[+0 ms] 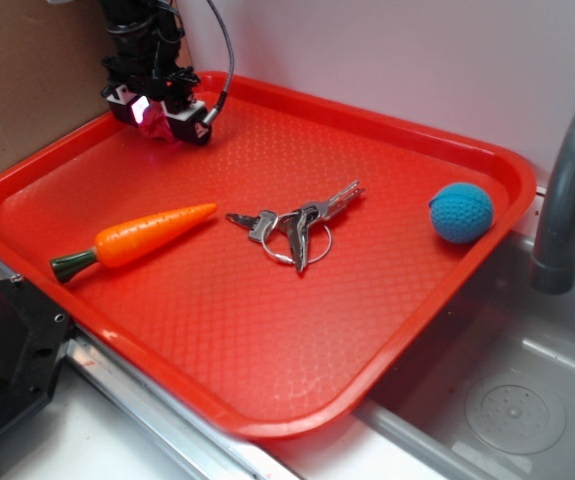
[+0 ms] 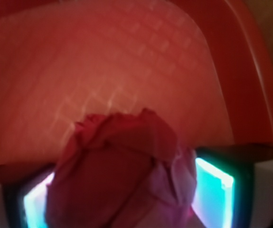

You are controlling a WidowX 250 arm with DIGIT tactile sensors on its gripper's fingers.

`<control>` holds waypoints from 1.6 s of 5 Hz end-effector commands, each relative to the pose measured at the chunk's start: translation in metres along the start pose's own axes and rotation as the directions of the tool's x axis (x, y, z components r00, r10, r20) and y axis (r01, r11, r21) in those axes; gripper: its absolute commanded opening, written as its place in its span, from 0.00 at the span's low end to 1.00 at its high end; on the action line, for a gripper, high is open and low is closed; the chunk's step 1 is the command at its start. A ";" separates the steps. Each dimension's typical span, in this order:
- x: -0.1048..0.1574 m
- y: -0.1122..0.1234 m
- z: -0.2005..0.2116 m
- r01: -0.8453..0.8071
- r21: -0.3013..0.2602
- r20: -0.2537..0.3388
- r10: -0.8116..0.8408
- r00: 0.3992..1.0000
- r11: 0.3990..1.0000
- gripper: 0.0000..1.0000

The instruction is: Grab the red paper.

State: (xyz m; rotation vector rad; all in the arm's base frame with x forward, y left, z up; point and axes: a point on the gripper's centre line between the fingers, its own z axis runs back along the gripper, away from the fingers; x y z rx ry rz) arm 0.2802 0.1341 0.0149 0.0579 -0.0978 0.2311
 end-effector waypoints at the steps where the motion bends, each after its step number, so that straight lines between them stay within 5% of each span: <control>1: -0.003 -0.001 -0.007 0.020 0.038 0.008 -0.021 1.000 0.999 0.00; 4: -0.025 -0.005 0.035 0.023 0.038 0.004 -0.024 1.000 0.999 0.00; 5: -0.066 -0.036 0.090 0.157 -0.088 0.051 -0.153 0.987 0.984 0.00; 6: -0.091 -0.056 0.148 0.125 -0.110 -0.047 -0.131 0.990 0.986 0.00; 7: -0.095 -0.065 0.198 0.110 -0.067 -0.038 -0.113 0.993 0.992 0.00; 8: -0.093 -0.069 0.204 0.131 -0.060 -0.071 -0.135 0.988 0.990 0.00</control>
